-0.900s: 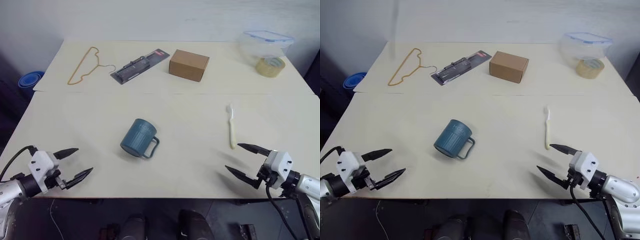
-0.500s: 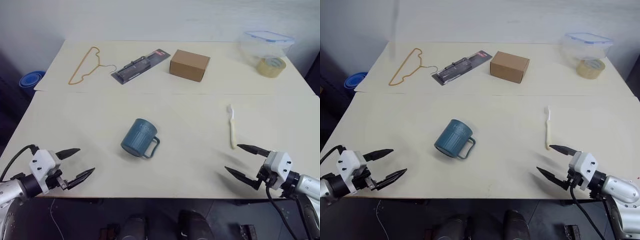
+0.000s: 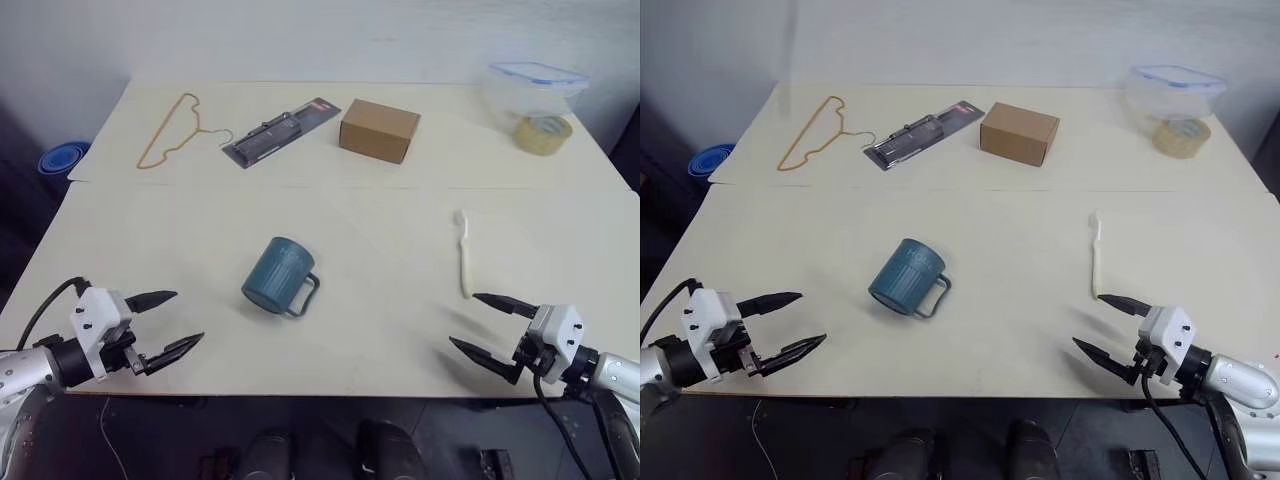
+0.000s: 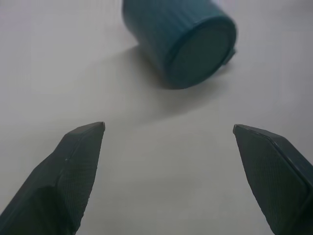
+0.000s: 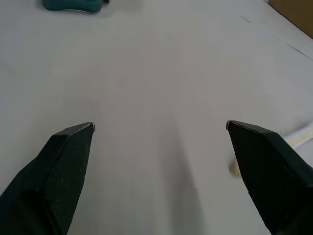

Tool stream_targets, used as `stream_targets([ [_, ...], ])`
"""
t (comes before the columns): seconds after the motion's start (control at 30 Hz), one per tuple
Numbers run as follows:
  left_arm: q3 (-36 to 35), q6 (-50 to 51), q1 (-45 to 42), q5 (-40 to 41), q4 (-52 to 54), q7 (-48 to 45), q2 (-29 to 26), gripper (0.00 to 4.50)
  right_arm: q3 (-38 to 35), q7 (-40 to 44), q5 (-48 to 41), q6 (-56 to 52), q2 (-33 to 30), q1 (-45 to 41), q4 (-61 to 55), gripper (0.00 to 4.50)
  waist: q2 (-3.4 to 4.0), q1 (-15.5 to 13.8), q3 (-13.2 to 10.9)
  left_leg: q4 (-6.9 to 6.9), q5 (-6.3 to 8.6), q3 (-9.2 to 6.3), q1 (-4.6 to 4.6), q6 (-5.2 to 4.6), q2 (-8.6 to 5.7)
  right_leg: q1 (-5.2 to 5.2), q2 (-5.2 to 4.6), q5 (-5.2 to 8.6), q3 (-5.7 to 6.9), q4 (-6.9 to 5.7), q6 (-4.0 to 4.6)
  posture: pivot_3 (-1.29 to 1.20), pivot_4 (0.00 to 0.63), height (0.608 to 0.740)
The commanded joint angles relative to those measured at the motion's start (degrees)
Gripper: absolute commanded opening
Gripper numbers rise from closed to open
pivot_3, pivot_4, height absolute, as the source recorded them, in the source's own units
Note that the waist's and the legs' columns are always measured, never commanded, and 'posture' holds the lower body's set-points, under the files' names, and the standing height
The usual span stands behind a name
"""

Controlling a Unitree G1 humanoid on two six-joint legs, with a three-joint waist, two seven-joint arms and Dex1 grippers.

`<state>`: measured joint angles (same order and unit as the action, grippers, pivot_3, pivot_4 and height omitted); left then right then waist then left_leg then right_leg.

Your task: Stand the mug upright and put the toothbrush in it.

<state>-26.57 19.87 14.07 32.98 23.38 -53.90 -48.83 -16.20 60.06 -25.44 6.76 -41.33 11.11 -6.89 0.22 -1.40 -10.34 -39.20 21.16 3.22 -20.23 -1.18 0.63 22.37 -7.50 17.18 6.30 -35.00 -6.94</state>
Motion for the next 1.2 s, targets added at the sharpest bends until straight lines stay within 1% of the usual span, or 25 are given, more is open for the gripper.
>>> stream_targets([
  [0.03,0.25,11.45,-6.61,12.14,7.31,0.86,-4.69,4.47,-1.23,1.26,-1.24,1.77,-0.24,0.19,-3.11,4.5,0.0,-0.07,0.0,-0.02,0.0,-0.01,0.02,0.0,-0.01,-0.03,-0.01,0.0,-0.01,-0.01,0.0,0.0,0.15,0.74],
  [0.07,1.43,15.25,-9.89,14.94,8.16,2.19,-6.38,4.47,-1.25,1.29,-1.34,1.84,-0.15,0.2,-3.61,4.5,0.0,-0.08,0.0,-0.03,0.0,-0.03,0.01,0.0,-0.01,-0.04,-0.02,0.0,-0.01,-0.02,0.0,0.0,0.15,0.74],
  [0.13,5.95,23.56,-19.68,22.82,8.69,6.11,-7.77,4.47,-1.72,1.92,-3.79,2.95,1.3,-0.26,-5.18,4.5,0.02,-0.07,0.0,-0.04,0.0,-0.06,0.03,0.0,-0.01,-0.05,-0.01,0.0,-0.08,-0.02,0.0,0.0,0.15,0.74],
  [0.17,7.61,26.46,-23.07,25.14,8.5,7.55,-7.98,4.47,-1.8,2.23,-4.94,2.93,1.73,-0.45,-5.69,4.5,0.02,0.03,0.0,-0.05,0.0,-0.09,0.05,0.01,-0.05,-0.07,0.0,0.0,-0.09,-0.06,0.0,0.0,0.15,0.74],
  [0.2,11.35,28.73,-27.25,25.42,8.69,8.41,-7.37,4.47,-1.89,2.53,-5.71,3.28,2.17,-0.49,-6.34,4.5,0.03,0.07,0.0,-0.05,-0.01,-0.1,0.03,0.01,-0.04,-0.06,0.02,0.0,-0.08,-0.05,0.0,0.0,0.15,0.74],
  [0.27,20.03,33.04,-34.98,22.73,7.47,11.07,-4.61,4.47,-1.98,3.49,-7.57,4.01,3.19,-0.74,-7.05,4.5,0.05,0.07,0.02,-0.05,-0.01,-0.09,0.06,0.01,-0.08,-0.06,0.03,0.0,-0.06,-0.12,0.0,0.0,0.15,0.74],
  [0.33,27.44,35.84,-40.55,18.49,5.36,14.22,-1.2,4.47,-2.27,4.89,-8.99,5.05,4.07,-0.86,-6.91,4.5,0.08,0.02,0.03,-0.05,-0.01,-0.06,0.07,0.01,-0.14,-0.06,0.06,0.0,-0.07,-0.14,-0.01,0.0,0.15,0.74],
  [0.4,32.4,39.89,-44.33,16.6,3.29,17.2,2.38,4.47,-2.91,6.5,-8.87,7.7,4.59,-0.13,-6.34,4.5,0.07,-0.01,0.03,-0.08,-0.02,-0.07,0.04,0.0,-0.26,-0.05,0.08,-0.01,-0.08,-0.17,-0.02,0.0,0.15,0.74],
  [0.47,36.74,44.16,-47.37,14.07,2.34,19.81,4.41,4.47,-3.33,7.69,-9.31,8.11,4.48,1.16,-5.96,4.5,0.03,-0.04,0.01,-0.09,-0.02,-0.09,0.01,0.0,-0.48,-0.02,0.09,-0.01,-0.09,-0.16,-0.02,0.0,0.15,0.74],
  [0.5,39.2,45.24,-48.83,11.53,1.97,21.43,5.21,4.47,-3.62,8.13,-9.31,8.7,4.59,1.87,-5.64,4.5,0.03,-0.04,0.01,-0.09,-0.02,-0.09,-0.01,0.0,-0.48,-0.02,0.09,-0.01,-0.09,-0.16,-0.02,0.0,0.15,0.74],
  [0.57,42.66,49.2,-51.42,7.87,1.32,25.07,6.24,4.47,-4.11,8.59,-9.19,9.78,5.04,3.08,-5.09,4.5,0.02,-0.07,0.01,-0.09,-0.02,-0.1,0.01,0.0,-0.48,-0.04,0.09,-0.01,-0.11,-0.14,-0.02,0.0,0.15,0.74],
  [0.67,45.02,50.93,-53.24,4.35,1.41,26.55,6.34,4.47,-4.11,8.63,-8.75,11.25,5.94,3.97,-4.51,4.5,0.04,0.12,0.02,-0.09,-0.05,-0.07,0.07,0.01,-0.48,-0.06,0.1,-0.01,-0.18,-0.14,-0.03,0.0,0.15,0.74],
  [0.83,50.83,49.59,-54.38,-2.01,0.81,24.41,3.05,4.47,-3.34,8.27,-7.97,13.0,7.36,3.64,-3.12,4.5,0.08,0.16,0.04,-0.08,-0.08,-0.04,0.11,0.07,-0.4,-0.06,0.16,-0.01,-0.25,-0.14,-0.02,0.0,0.15,0.74],
  [1.07,54.58,47.7,-55.48,-7.5,-7.24,21.48,6.17,4.47,-2.16,8.3,-7.25,14.63,8.54,1.97,-0.9,4.5,0.25,-0.09,0.14,-0.11,-0.1,-0.06,0.29,0.05,-0.4,-0.28,0.12,-0.01,-0.25,-0.13,-0.03,0.0,0.15,0.74],
  [1.1,54.05,48.11,-55.34,-7.65,-8.08,21.29,6.96,4.07,-2.04,8.23,-7.15,14.76,8.68,1.94,-0.85,4.5,0.3,-0.11,0.17,-0.07,-0.09,-0.07,0.56,0.05,-0.42,-0.58,0.13,0.0,-0.24,-0.04,-0.03,0.0,0.15,0.74],
  [1.13,54.3,48.35,-55.31,-7.89,-8.65,20.34,6.93,3.83,-1.96,8.13,-7.07,14.84,8.8,1.94,-0.87,4.5,0.35,-0.08,0.21,0.04,-0.09,-0.08,0.93,0.05,-0.41,-0.92,0.12,0.0,-0.23,0.05,-0.04,0.0,0.15,0.74],
  [1.17,54.67,48.46,-55.2,-8.22,-9.01,19.32,6.57,3.56,-1.91,7.95,-7.05,14.83,8.92,1.98,-0.97,4.5,0.39,-0.01,0.23,0.07,-0.06,-0.08,1.1,0.05,-0.32,-1.08,0.1,0.03,-0.26,0.14,-0.05,0.0,0.15,0.74],
  [1.2,55.27,47.89,-55.1,-9.08,-9.4,18.39,5.94,3.25,-1.9,7.8,-7.07,14.76,9.02,2.05,-1.02,4.5,0.44,0.02,0.27,0.07,-0.06,-0.06,1.09,0.05,-0.19,-1.07,0.11,0.04,-0.3,0.12,-0.06,0.0,0.15,0.74],
])
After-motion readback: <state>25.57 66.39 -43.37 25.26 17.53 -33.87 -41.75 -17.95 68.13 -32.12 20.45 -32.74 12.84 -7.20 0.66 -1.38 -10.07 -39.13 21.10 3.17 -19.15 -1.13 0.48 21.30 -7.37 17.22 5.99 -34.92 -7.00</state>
